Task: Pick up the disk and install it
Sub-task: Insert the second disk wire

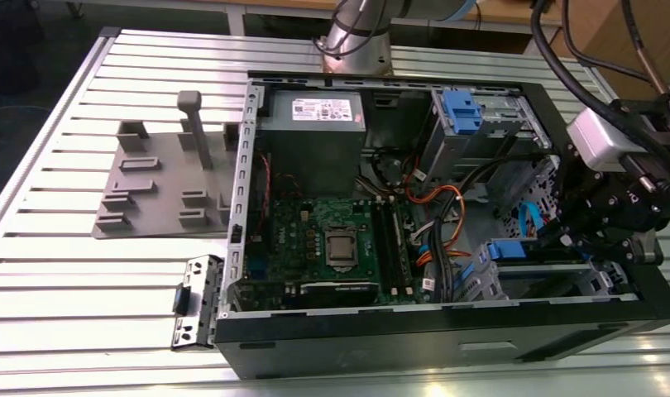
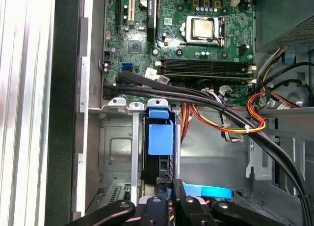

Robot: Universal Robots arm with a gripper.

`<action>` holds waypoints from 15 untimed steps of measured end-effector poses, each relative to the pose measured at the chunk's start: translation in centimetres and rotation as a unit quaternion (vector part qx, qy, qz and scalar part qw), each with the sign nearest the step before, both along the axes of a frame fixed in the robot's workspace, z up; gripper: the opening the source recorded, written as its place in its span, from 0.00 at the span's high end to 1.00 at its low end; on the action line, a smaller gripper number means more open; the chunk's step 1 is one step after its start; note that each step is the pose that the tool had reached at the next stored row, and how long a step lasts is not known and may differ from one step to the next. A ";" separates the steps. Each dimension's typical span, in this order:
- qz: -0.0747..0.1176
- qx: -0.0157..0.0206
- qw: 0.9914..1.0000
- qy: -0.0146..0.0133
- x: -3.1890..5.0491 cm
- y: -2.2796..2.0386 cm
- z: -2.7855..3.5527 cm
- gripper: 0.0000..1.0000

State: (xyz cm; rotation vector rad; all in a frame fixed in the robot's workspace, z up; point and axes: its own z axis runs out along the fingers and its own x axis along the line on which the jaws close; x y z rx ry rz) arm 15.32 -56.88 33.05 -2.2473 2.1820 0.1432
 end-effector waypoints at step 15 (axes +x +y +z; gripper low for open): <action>0.000 0.000 1.000 0.000 0.00 -0.02 -0.06 0.76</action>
